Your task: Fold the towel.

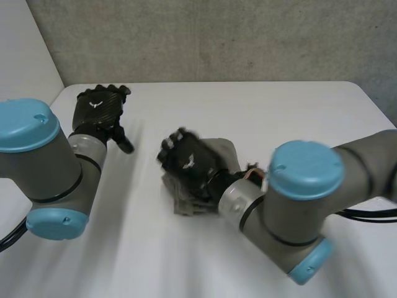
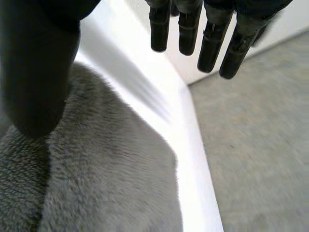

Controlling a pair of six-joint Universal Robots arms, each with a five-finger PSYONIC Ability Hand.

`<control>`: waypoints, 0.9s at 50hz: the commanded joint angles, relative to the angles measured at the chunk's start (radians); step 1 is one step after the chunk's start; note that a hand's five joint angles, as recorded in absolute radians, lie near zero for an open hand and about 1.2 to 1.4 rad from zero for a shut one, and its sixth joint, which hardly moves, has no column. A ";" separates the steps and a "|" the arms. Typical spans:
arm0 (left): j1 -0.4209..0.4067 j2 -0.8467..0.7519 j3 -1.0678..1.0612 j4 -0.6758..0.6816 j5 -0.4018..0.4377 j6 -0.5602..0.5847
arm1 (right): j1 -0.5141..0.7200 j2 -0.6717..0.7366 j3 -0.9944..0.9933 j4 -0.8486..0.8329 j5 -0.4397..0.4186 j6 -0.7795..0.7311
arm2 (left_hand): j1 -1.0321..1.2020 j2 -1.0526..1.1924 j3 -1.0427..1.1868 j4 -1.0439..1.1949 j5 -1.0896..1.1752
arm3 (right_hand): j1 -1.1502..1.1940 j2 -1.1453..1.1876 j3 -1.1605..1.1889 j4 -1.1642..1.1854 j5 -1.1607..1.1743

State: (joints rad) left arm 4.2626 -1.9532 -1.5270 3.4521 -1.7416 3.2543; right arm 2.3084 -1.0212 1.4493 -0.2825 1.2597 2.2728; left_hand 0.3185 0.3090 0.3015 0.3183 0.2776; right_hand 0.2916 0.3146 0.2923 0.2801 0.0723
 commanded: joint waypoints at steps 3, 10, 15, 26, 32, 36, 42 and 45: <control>-0.064 -0.041 0.070 0.007 0.019 -0.149 | -0.207 -0.171 0.088 0.054 0.035 0.537 | -0.070 -0.060 -0.053 -0.070 -0.203 | -0.117 -0.140 -0.118 -0.106 -0.072; -0.148 -0.147 0.117 0.007 0.056 -0.173 | -0.334 -0.160 0.071 0.140 0.014 0.718 | -0.067 -0.057 -0.050 -0.067 -0.201 | -0.117 -0.140 -0.118 -0.106 -0.072; -0.191 -0.243 0.156 -0.004 0.074 -0.169 | -0.353 -0.063 0.022 0.154 0.023 0.723 | -0.064 -0.054 -0.047 -0.064 -0.198 | -0.117 -0.140 -0.118 -0.106 -0.072; -0.211 -0.342 0.166 -0.025 0.070 -0.134 | -0.340 0.155 -0.124 0.264 0.024 0.726 | -0.061 -0.051 -0.044 -0.061 -0.195 | -0.117 -0.140 -0.118 -0.106 -0.072; -0.208 -0.312 0.165 -0.034 0.070 -0.077 | -0.339 0.178 -0.170 0.316 0.017 0.732 | -0.061 -0.051 -0.044 -0.061 -0.195 | -0.117 -0.140 -0.118 -0.106 -0.072; -0.205 -0.254 0.153 -0.053 0.070 -0.074 | -0.340 0.126 -0.168 0.318 0.018 0.732 | -0.064 -0.054 -0.047 -0.064 -0.198 | -0.117 -0.140 -0.118 -0.106 -0.072; -0.196 -0.171 0.153 -0.093 0.070 -0.076 | -0.351 -0.057 -0.139 0.310 0.030 0.735 | -0.067 -0.057 -0.050 -0.067 -0.201 | -0.117 -0.140 -0.118 -0.106 -0.072; -0.187 -0.107 0.153 -0.123 0.070 -0.077 | -0.357 -0.146 -0.132 0.310 0.044 0.748 | -0.070 -0.060 -0.053 -0.070 -0.203 | -0.117 -0.140 -0.118 -0.106 -0.072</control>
State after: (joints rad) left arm 4.0633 -2.1614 -1.3739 3.3756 -1.6722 3.1815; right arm 1.9626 -0.9972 1.2946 0.0339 1.2855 3.0079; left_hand 0.3185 0.3092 0.3015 0.3184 0.2800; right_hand 0.2271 0.2613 0.2536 0.2565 0.0637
